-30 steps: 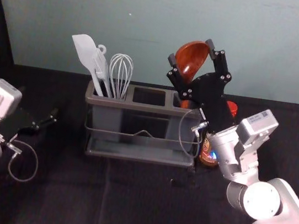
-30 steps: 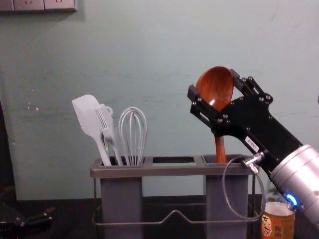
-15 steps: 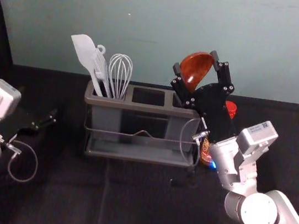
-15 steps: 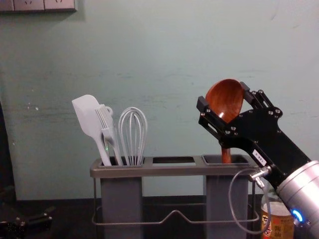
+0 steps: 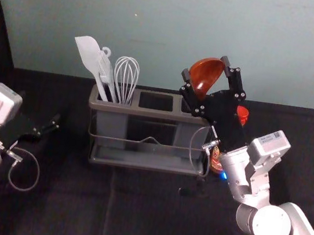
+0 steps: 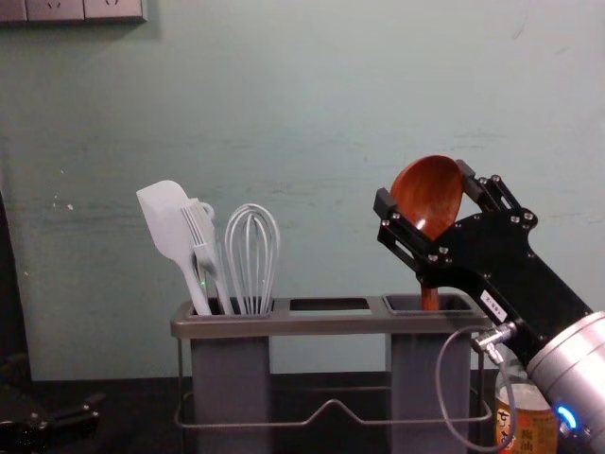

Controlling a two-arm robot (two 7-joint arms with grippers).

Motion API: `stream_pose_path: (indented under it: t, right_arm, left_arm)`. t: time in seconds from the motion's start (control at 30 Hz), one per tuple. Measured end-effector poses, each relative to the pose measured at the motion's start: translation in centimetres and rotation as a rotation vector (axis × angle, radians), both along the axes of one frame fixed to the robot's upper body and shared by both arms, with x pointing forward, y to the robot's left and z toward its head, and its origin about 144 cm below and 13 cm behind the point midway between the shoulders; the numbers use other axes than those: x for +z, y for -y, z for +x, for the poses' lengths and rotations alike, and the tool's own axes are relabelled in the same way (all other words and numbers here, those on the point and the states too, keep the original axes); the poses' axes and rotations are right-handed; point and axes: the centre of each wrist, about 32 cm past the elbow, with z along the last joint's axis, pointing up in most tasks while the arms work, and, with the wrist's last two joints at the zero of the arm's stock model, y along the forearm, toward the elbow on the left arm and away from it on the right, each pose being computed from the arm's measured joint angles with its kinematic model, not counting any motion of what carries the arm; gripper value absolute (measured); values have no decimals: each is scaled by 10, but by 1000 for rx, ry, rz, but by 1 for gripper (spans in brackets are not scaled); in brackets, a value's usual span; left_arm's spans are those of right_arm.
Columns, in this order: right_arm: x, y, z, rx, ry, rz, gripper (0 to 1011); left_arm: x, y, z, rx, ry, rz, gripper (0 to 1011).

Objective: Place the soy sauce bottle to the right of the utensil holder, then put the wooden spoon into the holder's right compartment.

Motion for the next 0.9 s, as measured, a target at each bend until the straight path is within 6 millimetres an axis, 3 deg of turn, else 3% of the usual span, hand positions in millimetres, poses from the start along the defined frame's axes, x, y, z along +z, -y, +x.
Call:
stream_pose_path:
  t: [0.13,0.3,0.6,0.9]
  right_arm:
    - [-1,0,0,5,-1,-5,864]
    - [-2,-1,0,6,6,-12,999]
    - [3,-2,-2,-5,42,1,1003]
    - [46,1,-14,-33,169,50,1002]
  left_arm:
    - [0,0,0,0,0,0,1011]
    - [0,0,0,0,0,0,1011]
    - [0,0,0,0,0,0,1012]
    - [0,0,0,0,0,0,1011]
